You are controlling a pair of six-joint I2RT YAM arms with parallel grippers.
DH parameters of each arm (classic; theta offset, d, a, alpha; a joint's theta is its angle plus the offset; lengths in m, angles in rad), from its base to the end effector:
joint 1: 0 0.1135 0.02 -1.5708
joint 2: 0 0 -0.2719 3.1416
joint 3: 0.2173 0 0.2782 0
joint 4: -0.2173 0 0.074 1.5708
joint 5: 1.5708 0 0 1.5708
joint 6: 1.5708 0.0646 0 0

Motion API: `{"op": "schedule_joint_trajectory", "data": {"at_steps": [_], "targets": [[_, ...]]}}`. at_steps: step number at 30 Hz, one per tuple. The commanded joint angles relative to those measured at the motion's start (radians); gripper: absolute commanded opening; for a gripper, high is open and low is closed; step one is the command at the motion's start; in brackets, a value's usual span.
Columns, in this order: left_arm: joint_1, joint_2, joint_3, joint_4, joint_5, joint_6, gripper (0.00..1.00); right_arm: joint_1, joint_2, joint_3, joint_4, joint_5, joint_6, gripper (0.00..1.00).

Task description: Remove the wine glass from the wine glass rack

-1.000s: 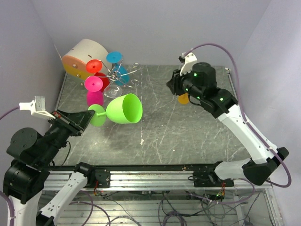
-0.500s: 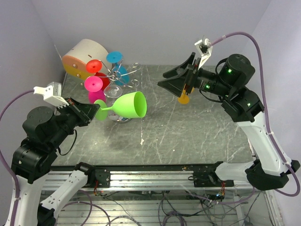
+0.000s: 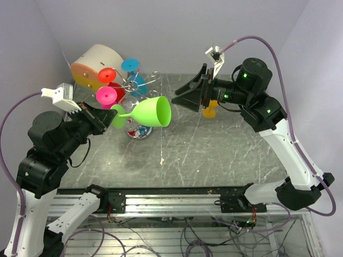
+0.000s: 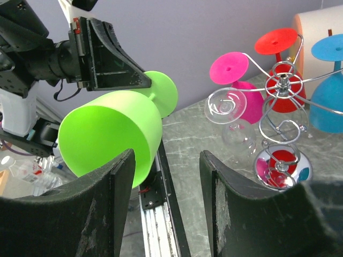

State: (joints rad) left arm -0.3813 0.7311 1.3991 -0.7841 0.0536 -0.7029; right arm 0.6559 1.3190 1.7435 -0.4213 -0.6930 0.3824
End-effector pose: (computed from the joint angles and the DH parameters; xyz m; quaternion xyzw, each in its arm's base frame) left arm 0.1206 -0.0521 0.4944 -0.1020 0.7399 -0.3601 0.5590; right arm 0.2116 0.2149 0.5438 -0.3288 0.6250 0.5387 0.4594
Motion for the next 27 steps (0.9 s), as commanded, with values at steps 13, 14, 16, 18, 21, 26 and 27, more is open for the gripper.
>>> {"op": "schedule_joint_trajectory", "data": {"at_steps": [13,14,16,18,21,26,27], "targets": [[0.003,0.074,0.057,0.113,0.064,0.011,0.07,0.085,0.064,0.03,-0.009,0.047,-0.012,0.49],[0.002,0.074,0.056,0.117,0.066,0.01,0.07,0.097,0.07,0.033,-0.013,0.061,-0.018,0.45],[0.002,0.077,0.055,0.121,0.067,0.009,0.07,0.122,0.088,0.067,-0.039,0.101,-0.033,0.23],[0.002,0.08,0.059,0.114,0.063,0.012,0.07,0.135,0.104,0.105,-0.078,0.164,-0.043,0.0],[0.002,0.082,0.06,0.099,0.051,0.012,0.18,0.135,0.098,0.127,-0.1,0.282,-0.043,0.0],[0.003,0.074,0.044,0.06,0.007,0.003,0.53,0.111,0.081,0.192,-0.152,0.561,-0.08,0.0],[0.002,0.071,0.04,0.053,-0.003,0.002,0.55,0.103,0.085,0.21,-0.164,0.627,-0.094,0.0]]}}
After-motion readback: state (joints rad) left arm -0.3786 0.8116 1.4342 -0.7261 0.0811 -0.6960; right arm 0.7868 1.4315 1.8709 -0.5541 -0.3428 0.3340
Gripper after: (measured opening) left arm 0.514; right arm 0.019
